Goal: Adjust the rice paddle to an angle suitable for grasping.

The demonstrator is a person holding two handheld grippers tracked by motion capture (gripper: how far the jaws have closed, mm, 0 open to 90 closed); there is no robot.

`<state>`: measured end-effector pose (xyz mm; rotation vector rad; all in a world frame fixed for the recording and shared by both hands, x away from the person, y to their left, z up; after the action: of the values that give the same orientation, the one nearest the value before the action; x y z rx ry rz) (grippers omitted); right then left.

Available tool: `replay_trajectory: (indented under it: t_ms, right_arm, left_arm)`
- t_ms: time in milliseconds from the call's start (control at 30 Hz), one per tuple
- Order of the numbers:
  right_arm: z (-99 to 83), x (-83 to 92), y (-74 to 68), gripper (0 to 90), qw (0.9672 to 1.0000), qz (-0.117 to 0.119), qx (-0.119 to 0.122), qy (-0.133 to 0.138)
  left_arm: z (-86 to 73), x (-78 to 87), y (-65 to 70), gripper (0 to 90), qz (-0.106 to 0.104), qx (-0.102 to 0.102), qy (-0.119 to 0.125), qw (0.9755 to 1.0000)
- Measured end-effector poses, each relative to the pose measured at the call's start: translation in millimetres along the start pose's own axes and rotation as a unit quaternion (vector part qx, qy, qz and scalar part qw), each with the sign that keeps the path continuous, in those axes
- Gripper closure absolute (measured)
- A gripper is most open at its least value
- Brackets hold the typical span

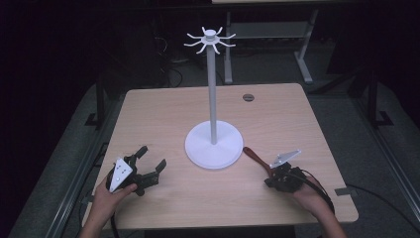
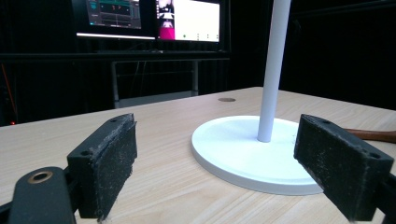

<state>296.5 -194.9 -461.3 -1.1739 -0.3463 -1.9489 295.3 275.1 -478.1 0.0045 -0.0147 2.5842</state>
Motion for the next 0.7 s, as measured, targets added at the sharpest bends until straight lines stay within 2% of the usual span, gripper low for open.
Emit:
replay_trajectory:
  t_ms: [33,167,300,433,500,600,700]
  right_arm:
    - [-1.2,1.6,1.5,89.7,1.0000,0.001,-0.010,-0.001]
    - [-6.0,6.4,10.6,89.7,0.9997,-0.007,-0.023,0.004]
    - [-10.2,10.4,19.0,89.7,0.9994,-0.012,-0.030,0.007]
    - [-12.9,14.0,23.7,89.7,0.9994,-0.011,-0.032,0.012]
    - [-12.5,15.6,23.6,89.6,0.9993,-0.010,-0.032,0.017]
    - [-10.9,17.6,22.8,89.5,0.9990,0.005,-0.030,0.031]
    - [-8.6,20.0,22.7,88.8,0.9989,0.004,-0.028,0.038]
  left_arm:
    - [0.0,0.0,0.0,12.7,0.000,0.000,0.000,1.0000]
    - [0.0,0.0,0.0,12.7,0.000,0.000,0.000,1.0000]
    - [0.0,0.0,0.0,12.7,0.000,0.000,0.000,1.0000]
    - [0.0,-0.1,0.1,12.7,0.000,0.000,0.000,1.0000]
    - [0.0,-0.1,0.1,12.7,0.000,0.000,0.000,1.0000]
    - [0.0,0.0,0.0,12.7,0.000,-0.001,-0.001,1.0000]
    - [0.0,0.0,0.0,12.7,0.000,-0.002,-0.001,1.0000]
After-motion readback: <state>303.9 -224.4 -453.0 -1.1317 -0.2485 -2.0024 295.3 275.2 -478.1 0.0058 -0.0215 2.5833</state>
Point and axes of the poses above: each handheld gripper's, and its own axes: x roughly backward along the jaws, z roughly out of its top, y roughly to its right, the point moved 1 cm from there along -x, roughly forward along the jaws, and after that the axes turned 4 degrees about z, right-handed, at the moved point
